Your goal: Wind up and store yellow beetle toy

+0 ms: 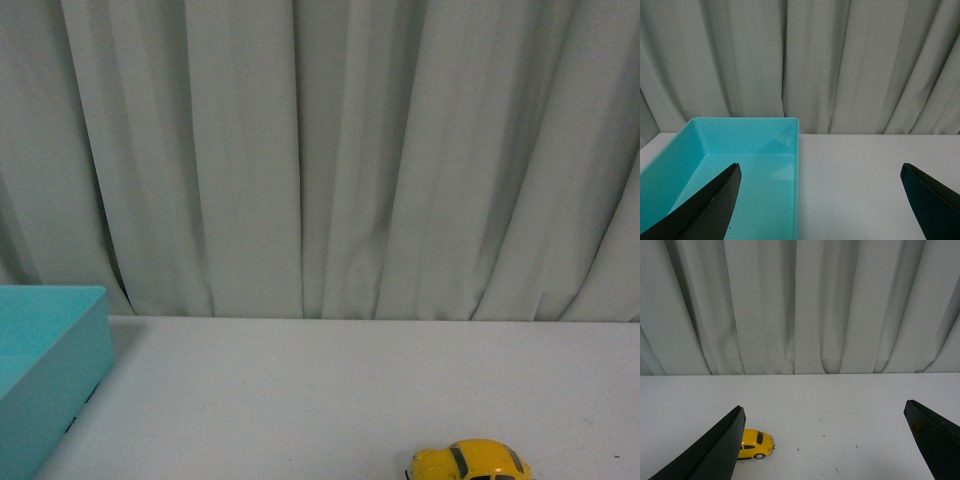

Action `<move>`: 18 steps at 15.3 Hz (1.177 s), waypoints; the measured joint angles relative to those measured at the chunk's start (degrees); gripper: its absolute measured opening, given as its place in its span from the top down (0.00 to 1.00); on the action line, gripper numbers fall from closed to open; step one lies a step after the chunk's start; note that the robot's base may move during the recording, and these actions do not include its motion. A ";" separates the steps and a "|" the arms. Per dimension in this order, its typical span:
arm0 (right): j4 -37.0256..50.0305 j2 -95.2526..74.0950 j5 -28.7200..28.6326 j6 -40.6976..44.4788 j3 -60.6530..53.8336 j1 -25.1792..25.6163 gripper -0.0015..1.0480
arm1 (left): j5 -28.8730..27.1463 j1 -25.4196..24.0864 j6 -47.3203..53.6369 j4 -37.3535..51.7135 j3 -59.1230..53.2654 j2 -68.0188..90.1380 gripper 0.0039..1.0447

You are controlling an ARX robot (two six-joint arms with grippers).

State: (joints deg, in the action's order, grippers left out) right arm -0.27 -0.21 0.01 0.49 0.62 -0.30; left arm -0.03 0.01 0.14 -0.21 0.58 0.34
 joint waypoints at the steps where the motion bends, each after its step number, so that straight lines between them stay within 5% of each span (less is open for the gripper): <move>1: 0.02 0.00 0.00 0.00 0.00 0.00 0.06 | 0.00 0.00 0.02 0.00 0.00 0.00 0.06; 5: 0.02 0.00 0.00 0.00 0.00 0.00 0.06 | 0.00 0.00 0.00 0.00 0.00 0.00 0.06; 8: 1.09 -12.59 25.86 -7.17 3.32 -7.28 0.06 | 0.07 0.00 0.02 0.02 0.00 0.00 0.06; 9: 4.63 -16.02 31.52 -7.78 4.15 -4.61 0.06 | 0.20 0.00 0.02 0.07 0.00 0.00 0.06; 10: 12.24 -21.27 33.20 -8.09 5.62 4.66 0.06 | -0.11 -0.11 0.00 -0.07 0.00 0.00 0.06; 14: 40.30 -49.42 6.19 -1.40 14.56 21.92 0.06 | -0.04 0.04 0.00 -0.04 0.00 0.00 0.06; 15: 47.23 -70.75 -12.92 8.26 28.57 22.34 0.06 | -0.02 0.04 0.00 0.02 0.00 0.00 0.06; 16: 42.18 -82.07 -22.10 15.34 37.57 19.78 0.06 | 0.00 0.04 0.00 0.00 0.00 0.00 0.06; 18: 32.63 -92.70 -30.88 26.14 47.39 17.42 0.06 | -0.02 0.04 0.00 0.02 0.00 0.00 0.06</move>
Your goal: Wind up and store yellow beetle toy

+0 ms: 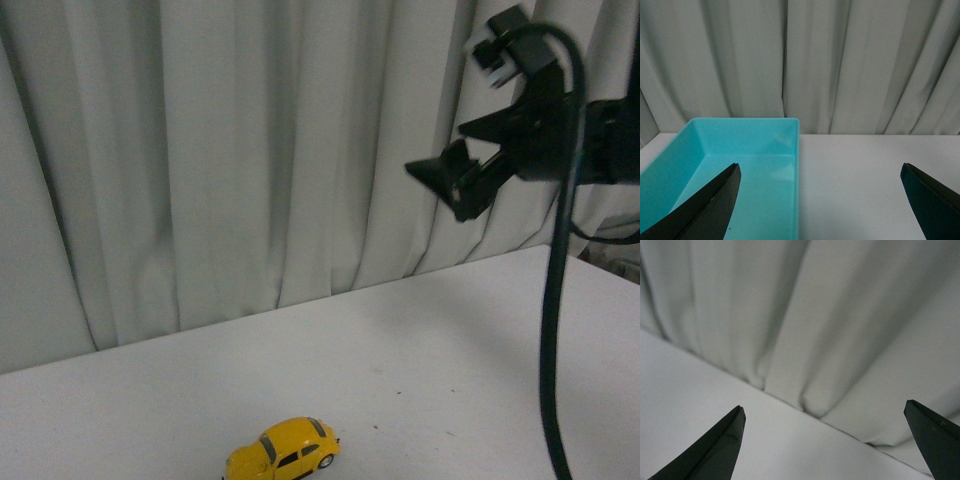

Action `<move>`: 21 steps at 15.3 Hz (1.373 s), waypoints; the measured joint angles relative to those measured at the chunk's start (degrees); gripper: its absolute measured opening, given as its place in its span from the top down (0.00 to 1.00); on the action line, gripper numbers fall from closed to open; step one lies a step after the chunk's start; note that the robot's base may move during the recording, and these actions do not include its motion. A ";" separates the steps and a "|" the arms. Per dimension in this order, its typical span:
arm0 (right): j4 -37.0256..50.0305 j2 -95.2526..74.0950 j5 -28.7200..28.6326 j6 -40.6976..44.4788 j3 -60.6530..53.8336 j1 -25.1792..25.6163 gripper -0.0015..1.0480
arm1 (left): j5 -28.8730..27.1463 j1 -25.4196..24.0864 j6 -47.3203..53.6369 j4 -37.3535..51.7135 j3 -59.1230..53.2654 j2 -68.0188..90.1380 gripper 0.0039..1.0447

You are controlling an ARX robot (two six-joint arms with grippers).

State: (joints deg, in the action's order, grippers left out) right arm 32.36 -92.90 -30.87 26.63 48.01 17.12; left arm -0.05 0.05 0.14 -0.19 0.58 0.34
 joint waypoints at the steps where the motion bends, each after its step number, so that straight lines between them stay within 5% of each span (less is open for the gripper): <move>1: -5.60 -4.09 -3.74 5.73 4.22 -0.68 0.06 | 0.00 0.00 0.00 -0.02 0.00 0.00 0.06; 4: -23.19 -14.95 -10.12 22.58 15.82 -2.34 0.06 | 0.00 0.00 0.00 -0.02 0.00 0.00 0.06; 11: -56.52 -29.03 -8.96 53.53 28.61 -13.53 0.06 | 0.02 0.00 0.00 -0.02 0.00 0.00 0.06; 16: -66.42 -32.52 -5.40 66.29 33.40 -17.57 0.06 | 0.00 0.00 0.02 -0.02 0.00 0.00 0.06; 21: -71.73 -36.30 -0.90 67.87 36.98 -22.10 0.06 | 0.00 0.00 0.00 -0.02 0.00 0.00 0.06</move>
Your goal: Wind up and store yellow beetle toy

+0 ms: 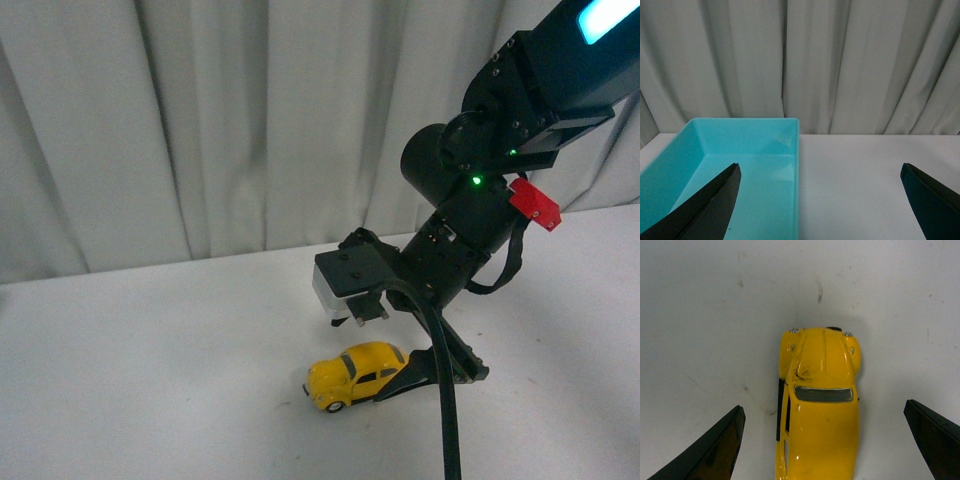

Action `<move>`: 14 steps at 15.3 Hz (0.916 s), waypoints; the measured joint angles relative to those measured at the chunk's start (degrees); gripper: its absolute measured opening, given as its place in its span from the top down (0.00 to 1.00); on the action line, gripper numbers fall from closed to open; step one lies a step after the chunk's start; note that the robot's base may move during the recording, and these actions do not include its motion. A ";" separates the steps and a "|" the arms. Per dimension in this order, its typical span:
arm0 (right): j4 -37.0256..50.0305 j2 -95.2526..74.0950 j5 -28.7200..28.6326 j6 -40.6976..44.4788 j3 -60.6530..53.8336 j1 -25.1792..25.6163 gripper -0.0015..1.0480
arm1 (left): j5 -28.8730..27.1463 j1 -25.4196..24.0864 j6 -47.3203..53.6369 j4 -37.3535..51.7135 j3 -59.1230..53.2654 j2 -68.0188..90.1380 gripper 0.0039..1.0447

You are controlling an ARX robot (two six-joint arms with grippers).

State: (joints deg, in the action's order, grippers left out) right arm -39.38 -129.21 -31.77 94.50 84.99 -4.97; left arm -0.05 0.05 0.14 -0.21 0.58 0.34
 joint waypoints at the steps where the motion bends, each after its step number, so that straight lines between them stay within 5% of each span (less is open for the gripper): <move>1: 0.22 -0.35 2.05 -1.20 0.02 -0.31 0.06 | 0.00 0.00 0.00 0.02 0.00 0.00 0.06; 12: 1.36 -2.01 9.79 -8.52 0.42 -2.97 0.06 | 0.02 0.00 0.00 0.00 0.00 0.00 0.06; 14: 1.66 -1.81 10.56 -7.43 -0.90 -2.97 0.28 | 0.02 0.00 0.00 0.00 0.00 0.00 0.06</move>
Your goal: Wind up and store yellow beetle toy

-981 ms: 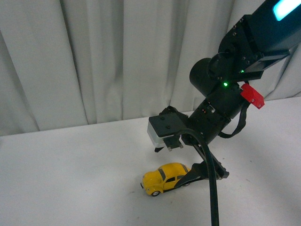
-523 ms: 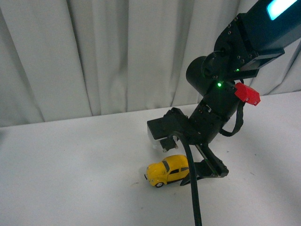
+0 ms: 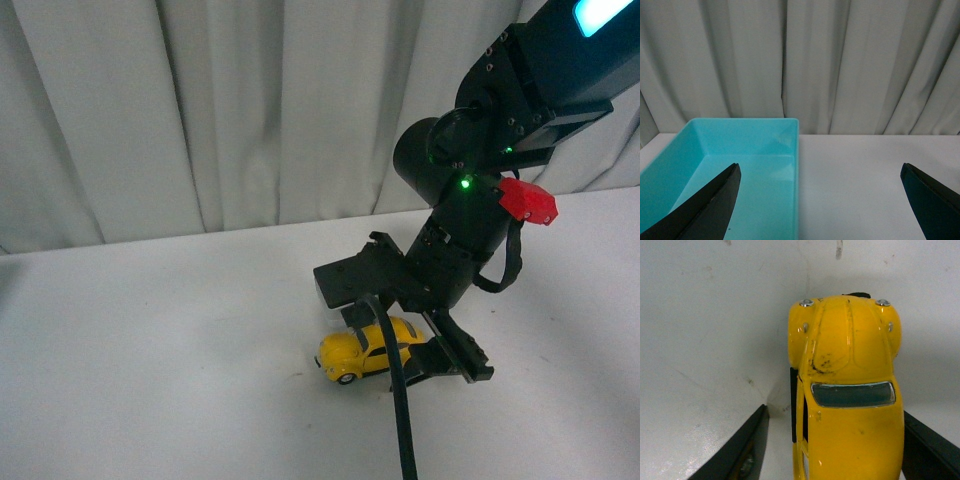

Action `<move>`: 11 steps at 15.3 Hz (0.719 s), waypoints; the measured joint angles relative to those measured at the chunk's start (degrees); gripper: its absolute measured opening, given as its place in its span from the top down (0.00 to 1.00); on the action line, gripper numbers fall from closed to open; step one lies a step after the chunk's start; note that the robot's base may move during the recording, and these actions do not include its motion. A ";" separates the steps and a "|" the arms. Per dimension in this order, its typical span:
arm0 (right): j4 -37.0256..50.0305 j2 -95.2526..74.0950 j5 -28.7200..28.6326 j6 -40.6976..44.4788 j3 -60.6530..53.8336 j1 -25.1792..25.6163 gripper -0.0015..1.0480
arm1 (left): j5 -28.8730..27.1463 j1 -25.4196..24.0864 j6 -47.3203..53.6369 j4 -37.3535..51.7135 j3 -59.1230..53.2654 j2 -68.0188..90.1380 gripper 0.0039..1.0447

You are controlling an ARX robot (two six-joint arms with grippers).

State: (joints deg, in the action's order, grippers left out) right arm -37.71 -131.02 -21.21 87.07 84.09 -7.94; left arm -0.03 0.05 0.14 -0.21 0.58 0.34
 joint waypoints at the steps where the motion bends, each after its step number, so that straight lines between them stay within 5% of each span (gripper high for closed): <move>1: 0.39 0.13 0.17 0.63 -0.22 -0.02 0.40 | 0.00 0.00 0.00 0.02 0.00 0.00 0.06; 3: 0.72 0.26 0.31 2.43 -0.28 -0.46 0.57 | 0.00 0.00 0.00 0.00 0.00 0.00 0.06; 11: 0.83 -0.02 2.16 0.17 -0.26 2.23 0.58 | 0.00 0.00 0.02 0.00 0.00 0.00 0.06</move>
State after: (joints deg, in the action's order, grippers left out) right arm -36.88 -131.04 -19.05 87.24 83.83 -5.72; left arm -0.03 0.05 0.16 -0.21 0.58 0.34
